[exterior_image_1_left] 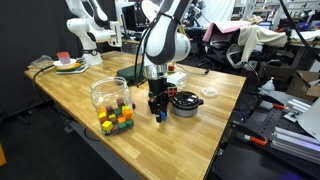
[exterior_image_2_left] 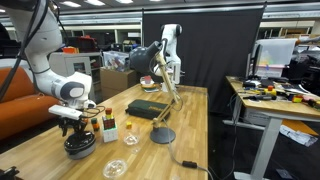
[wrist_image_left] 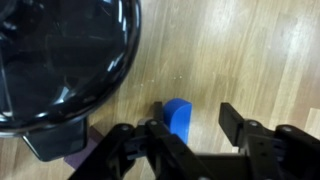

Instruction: Place the blue block on the tower of blocks

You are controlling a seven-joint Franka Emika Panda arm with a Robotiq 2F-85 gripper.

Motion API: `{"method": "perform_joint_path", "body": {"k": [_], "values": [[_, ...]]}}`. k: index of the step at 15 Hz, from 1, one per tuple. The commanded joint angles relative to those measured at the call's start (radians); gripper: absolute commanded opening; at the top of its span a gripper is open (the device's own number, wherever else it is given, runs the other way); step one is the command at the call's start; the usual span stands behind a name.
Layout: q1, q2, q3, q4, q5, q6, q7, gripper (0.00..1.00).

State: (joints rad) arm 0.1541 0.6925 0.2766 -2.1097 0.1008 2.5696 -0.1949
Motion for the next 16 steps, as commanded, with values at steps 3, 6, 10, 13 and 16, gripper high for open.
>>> {"method": "perform_joint_path", "body": {"k": [3,6,10,13,16], "values": [[-0.017,-0.002,0.016,0.017,0.008,-0.017,-0.004,0.15],[-0.018,-0.015,0.014,0.009,0.005,-0.015,-0.005,0.01],[0.012,-0.084,-0.019,-0.029,-0.033,0.004,0.027,0.05],[0.053,-0.196,-0.075,-0.069,-0.101,0.021,0.096,0.05],[0.094,-0.288,-0.131,-0.077,-0.211,-0.001,0.177,0.05]]}}
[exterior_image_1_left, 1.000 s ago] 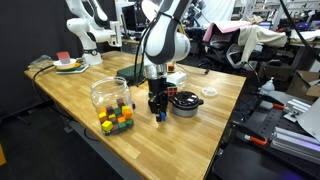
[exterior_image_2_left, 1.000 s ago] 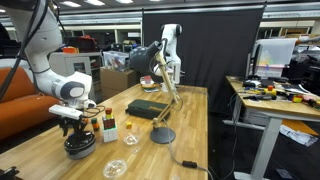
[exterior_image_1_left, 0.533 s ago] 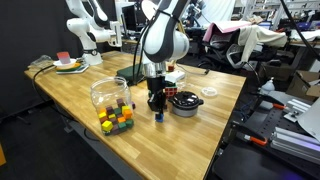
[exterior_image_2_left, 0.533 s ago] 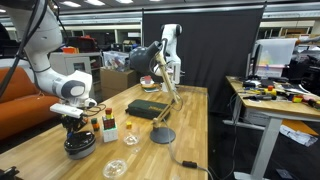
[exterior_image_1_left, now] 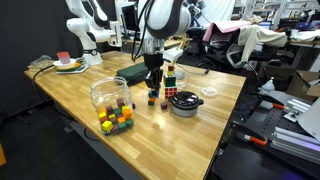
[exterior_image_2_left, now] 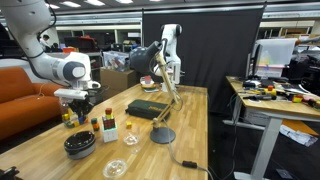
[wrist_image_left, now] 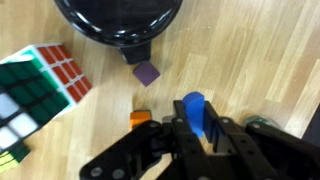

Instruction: Place the blue block on the tower of blocks

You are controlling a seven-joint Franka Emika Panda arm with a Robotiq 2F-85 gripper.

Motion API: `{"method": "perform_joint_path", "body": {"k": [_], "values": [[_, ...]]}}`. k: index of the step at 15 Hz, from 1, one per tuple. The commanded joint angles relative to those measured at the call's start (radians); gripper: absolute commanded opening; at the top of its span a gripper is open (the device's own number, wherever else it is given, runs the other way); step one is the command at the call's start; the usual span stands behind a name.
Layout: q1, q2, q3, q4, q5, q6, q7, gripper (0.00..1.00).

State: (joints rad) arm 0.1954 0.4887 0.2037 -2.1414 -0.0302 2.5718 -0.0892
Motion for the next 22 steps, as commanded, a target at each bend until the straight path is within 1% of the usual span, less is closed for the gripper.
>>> {"method": "perform_joint_path", "body": {"k": [1,4,6,8,10,11,14,17,18,22], "values": [[0.069,-0.105,-0.078,-0.038,-0.130,-0.019,0.098,0.05],[0.094,-0.124,-0.109,-0.001,-0.250,-0.058,0.149,0.05],[0.101,-0.112,-0.125,0.030,-0.311,-0.067,0.170,0.05],[0.089,-0.088,-0.123,0.060,-0.321,-0.061,0.159,0.05],[0.063,-0.060,-0.103,0.084,-0.277,-0.040,0.113,0.05],[0.075,-0.089,-0.113,0.050,-0.292,-0.036,0.142,0.20],[0.076,-0.060,-0.114,0.076,-0.290,-0.035,0.137,0.20],[0.076,-0.060,-0.114,0.078,-0.290,-0.035,0.136,0.20],[0.076,-0.060,-0.114,0.078,-0.290,-0.035,0.136,0.05],[0.082,-0.045,-0.103,0.080,-0.287,-0.049,0.127,0.05]]}}
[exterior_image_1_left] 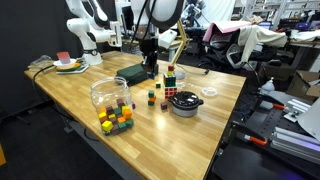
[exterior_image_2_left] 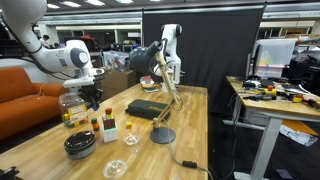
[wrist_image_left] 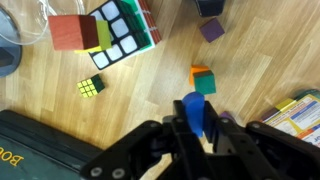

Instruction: Place the blue block on the tower of blocks

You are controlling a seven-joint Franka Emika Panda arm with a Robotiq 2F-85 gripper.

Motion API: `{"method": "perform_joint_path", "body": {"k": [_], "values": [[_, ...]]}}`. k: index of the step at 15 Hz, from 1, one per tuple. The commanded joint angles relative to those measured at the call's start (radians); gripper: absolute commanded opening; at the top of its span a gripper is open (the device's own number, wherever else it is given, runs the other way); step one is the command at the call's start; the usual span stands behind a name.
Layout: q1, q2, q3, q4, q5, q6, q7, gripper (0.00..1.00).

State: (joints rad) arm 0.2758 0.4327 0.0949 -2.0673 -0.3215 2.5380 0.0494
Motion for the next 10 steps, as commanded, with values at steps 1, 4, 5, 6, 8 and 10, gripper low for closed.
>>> {"method": "perform_joint_path", "body": {"k": [1,4,5,6,8,10], "values": [[0.006,0.022,0.005,0.013,0.000,-0.012,-0.012,0.05],[0.024,0.054,-0.002,0.039,-0.028,-0.022,-0.020,0.05],[0.024,0.061,0.002,0.047,-0.027,-0.024,-0.035,0.05],[0.023,0.067,0.007,0.052,-0.024,-0.024,-0.052,0.05],[0.021,0.076,0.012,0.062,-0.026,-0.025,-0.098,0.05],[0.022,0.083,0.011,0.073,-0.035,-0.033,-0.137,0.05]]}}
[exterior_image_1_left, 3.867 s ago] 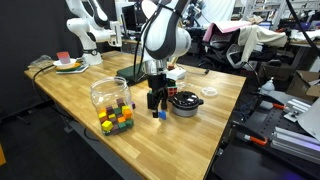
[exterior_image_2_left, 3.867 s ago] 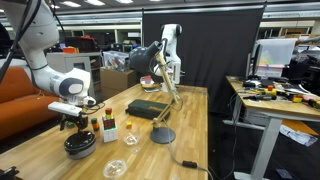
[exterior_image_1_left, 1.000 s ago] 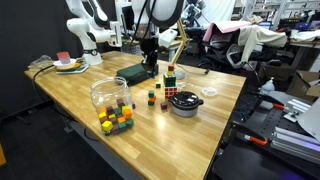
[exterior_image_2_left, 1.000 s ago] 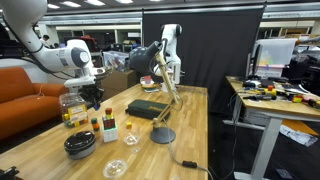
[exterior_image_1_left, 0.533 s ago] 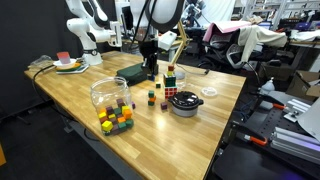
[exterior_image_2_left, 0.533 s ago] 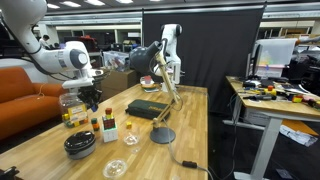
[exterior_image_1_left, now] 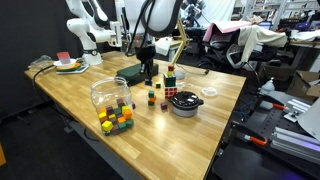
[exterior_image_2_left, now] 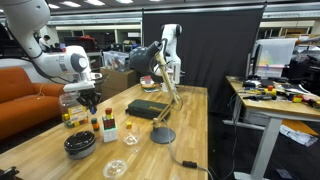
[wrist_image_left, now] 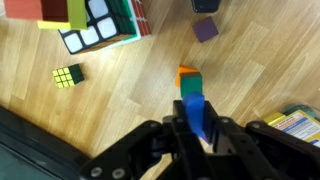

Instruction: Place the blue block on the tower of blocks

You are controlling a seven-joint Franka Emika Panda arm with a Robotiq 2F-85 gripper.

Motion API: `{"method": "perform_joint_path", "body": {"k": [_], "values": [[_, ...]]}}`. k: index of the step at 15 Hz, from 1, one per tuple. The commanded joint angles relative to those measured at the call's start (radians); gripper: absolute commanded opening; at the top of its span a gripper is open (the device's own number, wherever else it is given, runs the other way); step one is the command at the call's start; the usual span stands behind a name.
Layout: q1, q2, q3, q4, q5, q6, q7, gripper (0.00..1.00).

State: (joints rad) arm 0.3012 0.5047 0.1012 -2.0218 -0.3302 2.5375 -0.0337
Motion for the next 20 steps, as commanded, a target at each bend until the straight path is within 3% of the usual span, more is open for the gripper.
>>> {"method": "perform_joint_path", "body": {"k": [1,7,8,14,15,20], "values": [[-0.007,0.012,0.009,0.031,-0.029,-0.036,-0.086,0.05],[-0.014,0.002,0.018,0.026,-0.040,-0.047,-0.205,0.05],[-0.015,0.005,0.019,0.018,-0.025,-0.026,-0.183,0.20],[-0.015,0.005,0.019,0.019,-0.027,-0.028,-0.189,0.20],[-0.015,0.005,0.019,0.019,-0.027,-0.028,-0.189,0.05],[-0.014,0.031,0.015,0.030,-0.031,-0.036,-0.191,0.05]]}}
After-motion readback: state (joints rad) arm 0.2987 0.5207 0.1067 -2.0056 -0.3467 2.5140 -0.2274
